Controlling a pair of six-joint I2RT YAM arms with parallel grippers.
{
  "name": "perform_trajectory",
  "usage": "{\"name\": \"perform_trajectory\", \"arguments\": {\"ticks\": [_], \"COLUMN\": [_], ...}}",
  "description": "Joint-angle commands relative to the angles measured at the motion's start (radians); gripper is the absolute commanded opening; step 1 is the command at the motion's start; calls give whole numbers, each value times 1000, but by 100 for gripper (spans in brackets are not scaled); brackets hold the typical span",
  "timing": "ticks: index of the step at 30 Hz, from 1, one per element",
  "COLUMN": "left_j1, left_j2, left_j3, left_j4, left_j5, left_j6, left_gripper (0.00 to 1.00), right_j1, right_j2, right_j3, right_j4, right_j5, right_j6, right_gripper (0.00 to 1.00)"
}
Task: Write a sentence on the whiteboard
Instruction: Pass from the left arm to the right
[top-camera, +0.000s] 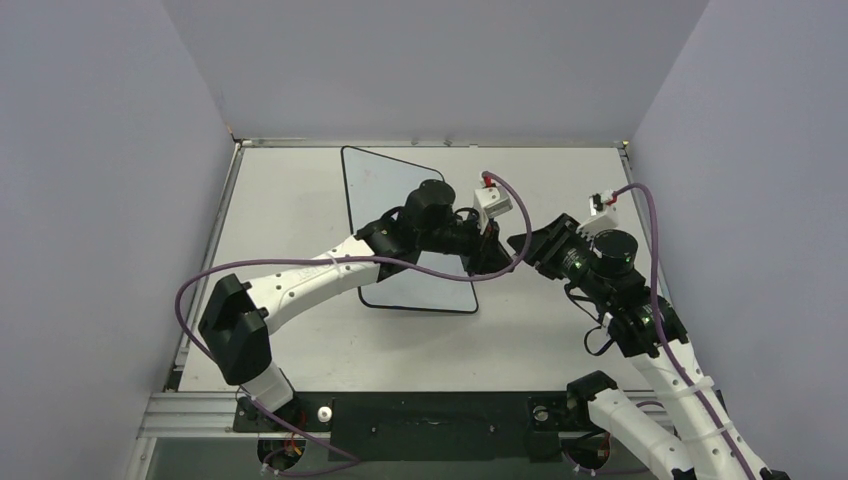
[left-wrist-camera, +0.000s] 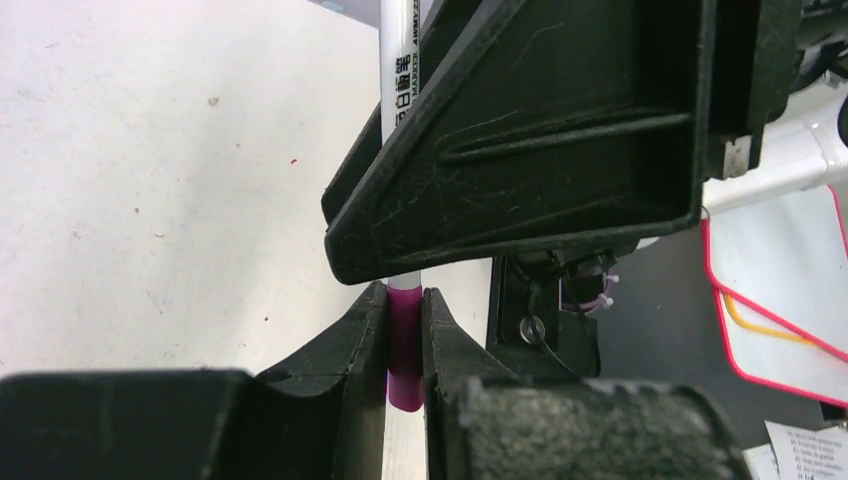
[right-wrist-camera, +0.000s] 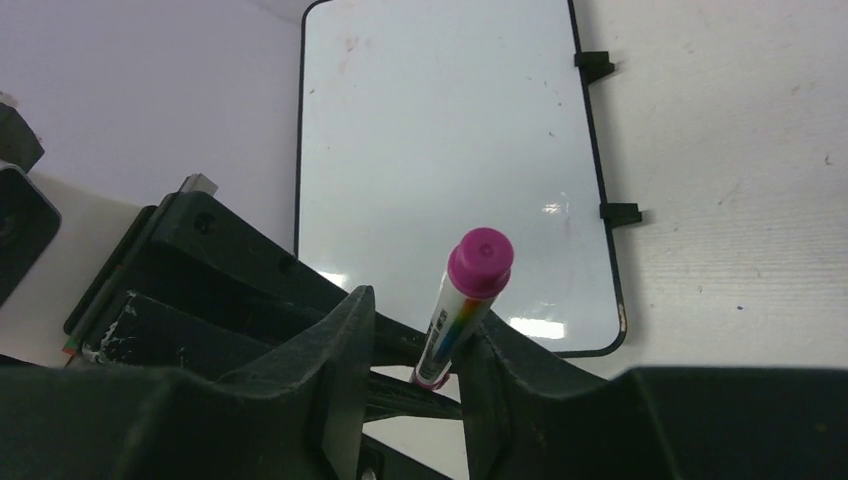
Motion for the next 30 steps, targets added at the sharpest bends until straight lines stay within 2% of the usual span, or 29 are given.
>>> {"name": "perform_trajectory", "arguments": {"ticks": [1,7,14,21,25,30], "left_j1": [6,16,18,16,17,18], "left_j2": [-61,-104,-128,-163,-158,-159], "left_j3": [48,5,21,17,57,85], "left_j4": [-50,-33,-120,-151,-245,-285], "left_j5": [80,122,163,165,162,142], "left_j6": [110,142,257,328,383,421], "left_gripper": [0,0,0,0,0,0], "right_j1": [6,4,4,5,5,5], "right_j2": [-7,-7,-14,-14,-17,-22], "right_j3": [31,42,34,44,49,49], "right_j4": [66,30,28,45,39,37], "right_j5": [-136,-229,-271,-353,-400,-415], "right_j6": [-43,-109,-133,-150,-168,-173], "right_gripper": [30,30,31,26,25,22]}}
